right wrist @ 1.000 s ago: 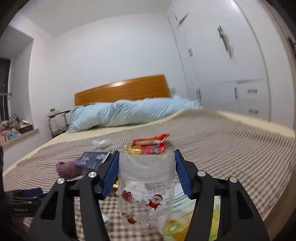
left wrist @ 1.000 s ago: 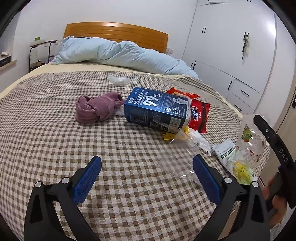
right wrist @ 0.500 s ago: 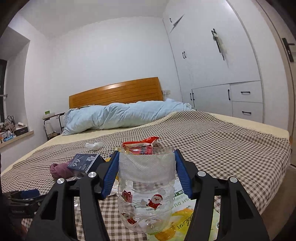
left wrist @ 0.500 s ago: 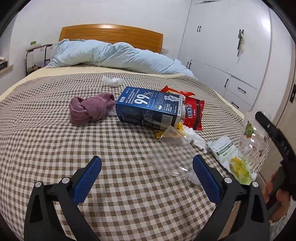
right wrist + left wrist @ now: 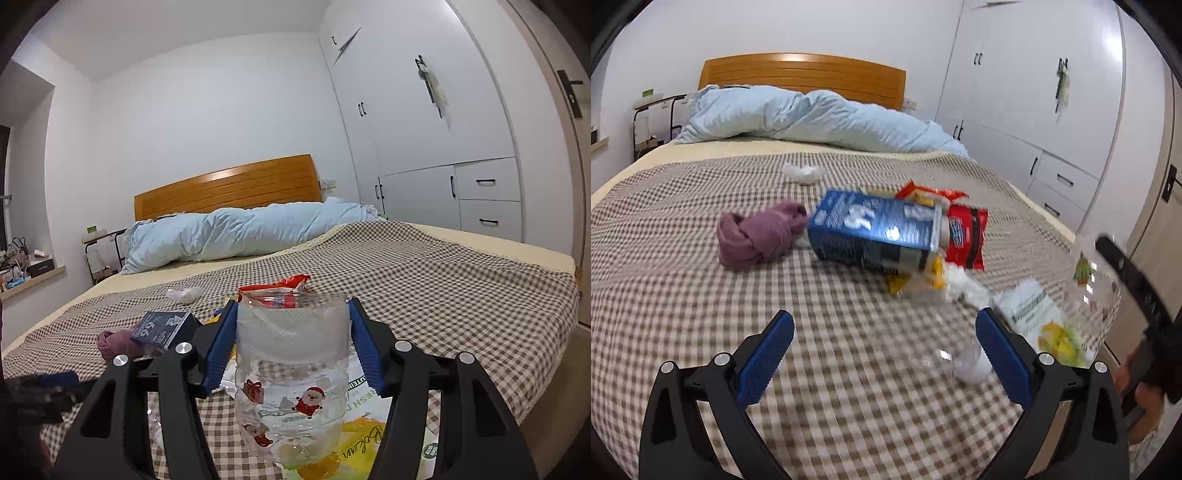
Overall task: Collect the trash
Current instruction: 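Hold the bottle up with the right tool while the left tool approaches the blue box, then close the left tool on the blue supplement box while the right tool holds the bottle, then lift the blue box off the bed with the left tool while the right tool holds the bottle, then carry the blue box and bottle down to the floor trash bag with both tools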
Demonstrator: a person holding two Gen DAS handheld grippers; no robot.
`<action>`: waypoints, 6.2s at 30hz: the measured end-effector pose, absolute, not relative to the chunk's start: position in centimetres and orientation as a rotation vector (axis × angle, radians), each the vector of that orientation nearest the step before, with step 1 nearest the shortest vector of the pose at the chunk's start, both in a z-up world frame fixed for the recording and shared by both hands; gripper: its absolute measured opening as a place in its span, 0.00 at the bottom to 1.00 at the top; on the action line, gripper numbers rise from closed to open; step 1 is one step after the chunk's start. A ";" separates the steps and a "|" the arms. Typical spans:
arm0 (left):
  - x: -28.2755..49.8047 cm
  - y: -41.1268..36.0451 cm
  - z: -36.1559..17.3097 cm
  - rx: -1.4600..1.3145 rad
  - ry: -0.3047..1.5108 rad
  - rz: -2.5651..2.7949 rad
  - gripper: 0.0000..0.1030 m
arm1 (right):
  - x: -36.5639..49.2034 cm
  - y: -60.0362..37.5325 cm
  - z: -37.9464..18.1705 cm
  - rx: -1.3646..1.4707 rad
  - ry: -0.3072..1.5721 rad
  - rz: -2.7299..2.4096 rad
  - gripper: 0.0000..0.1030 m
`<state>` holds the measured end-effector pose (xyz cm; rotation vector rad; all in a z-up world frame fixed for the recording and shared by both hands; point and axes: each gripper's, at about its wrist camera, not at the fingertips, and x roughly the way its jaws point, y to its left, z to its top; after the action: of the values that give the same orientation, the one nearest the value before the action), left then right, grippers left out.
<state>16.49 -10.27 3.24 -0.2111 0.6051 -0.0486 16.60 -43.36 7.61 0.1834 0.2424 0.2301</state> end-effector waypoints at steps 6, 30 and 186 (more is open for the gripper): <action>19.4 -7.0 4.4 -0.278 0.603 -0.046 0.93 | 16.8 -43.1 7.5 0.165 0.242 0.228 0.56; 30.4 -1.3 -3.7 -0.937 0.728 -0.109 0.91 | 18.2 -47.3 7.9 0.225 0.224 0.077 0.57; 3.6 -15.1 13.2 -0.188 0.562 -0.230 0.56 | 2.3 -49.8 10.6 0.324 0.364 0.511 0.57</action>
<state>3.61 -15.11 13.18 -0.1875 0.5616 -0.2300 2.28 -49.76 10.65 0.3237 0.3638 0.5111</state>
